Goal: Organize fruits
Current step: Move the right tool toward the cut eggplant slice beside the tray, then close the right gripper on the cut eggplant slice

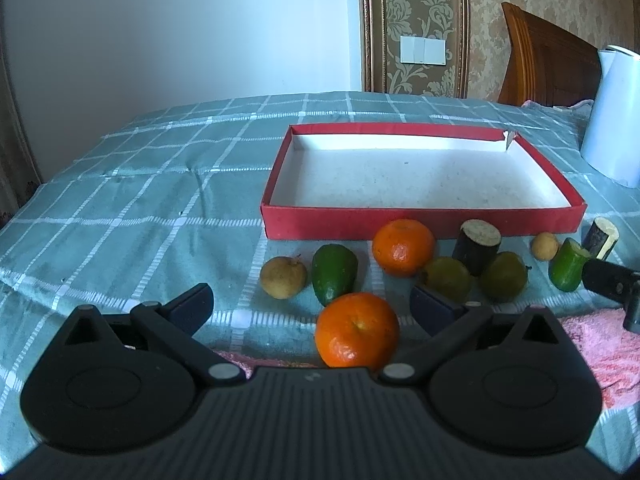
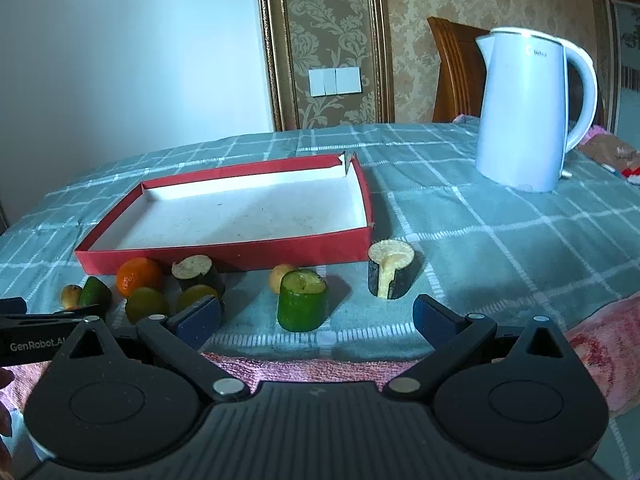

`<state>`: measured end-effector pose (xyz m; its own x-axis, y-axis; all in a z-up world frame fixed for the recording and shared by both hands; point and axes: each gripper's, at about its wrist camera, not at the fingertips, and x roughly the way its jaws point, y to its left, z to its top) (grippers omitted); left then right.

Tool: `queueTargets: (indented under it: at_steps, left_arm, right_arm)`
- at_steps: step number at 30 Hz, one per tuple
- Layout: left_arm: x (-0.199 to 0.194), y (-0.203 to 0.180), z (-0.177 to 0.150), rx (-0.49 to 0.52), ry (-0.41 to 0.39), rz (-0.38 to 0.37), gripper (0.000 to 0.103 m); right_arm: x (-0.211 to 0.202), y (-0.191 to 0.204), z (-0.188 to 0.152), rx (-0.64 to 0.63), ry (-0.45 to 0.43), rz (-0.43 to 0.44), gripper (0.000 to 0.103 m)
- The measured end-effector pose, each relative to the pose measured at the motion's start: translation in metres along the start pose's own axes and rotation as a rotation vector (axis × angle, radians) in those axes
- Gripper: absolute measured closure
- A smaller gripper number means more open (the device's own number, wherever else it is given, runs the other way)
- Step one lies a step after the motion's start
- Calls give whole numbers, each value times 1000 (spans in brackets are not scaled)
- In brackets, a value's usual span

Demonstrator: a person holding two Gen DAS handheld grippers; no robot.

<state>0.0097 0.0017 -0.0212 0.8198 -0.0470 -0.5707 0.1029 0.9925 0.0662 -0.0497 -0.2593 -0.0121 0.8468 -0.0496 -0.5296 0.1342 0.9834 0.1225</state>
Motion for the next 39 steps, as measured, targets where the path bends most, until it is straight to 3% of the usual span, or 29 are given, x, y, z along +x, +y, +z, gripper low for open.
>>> queueTargets:
  at_steps: [8, 15, 19, 39]
  left_arm:
    - [-7, 11, -3, 16, -33, -14, 0]
    - [-17, 25, -10, 2, -68, -89, 0]
    - [-24, 21, -11, 22, -108, -95, 0]
    - [-14, 9, -12, 52, -56, -103, 0]
  right_arm:
    - [2, -10, 4, -12, -14, -23, 0]
    - [6, -25, 6, 21, -9, -30, 0]
    - [9, -30, 5, 28, -1, -27, 0]
    - [14, -69, 14, 44, -15, -69, 0]
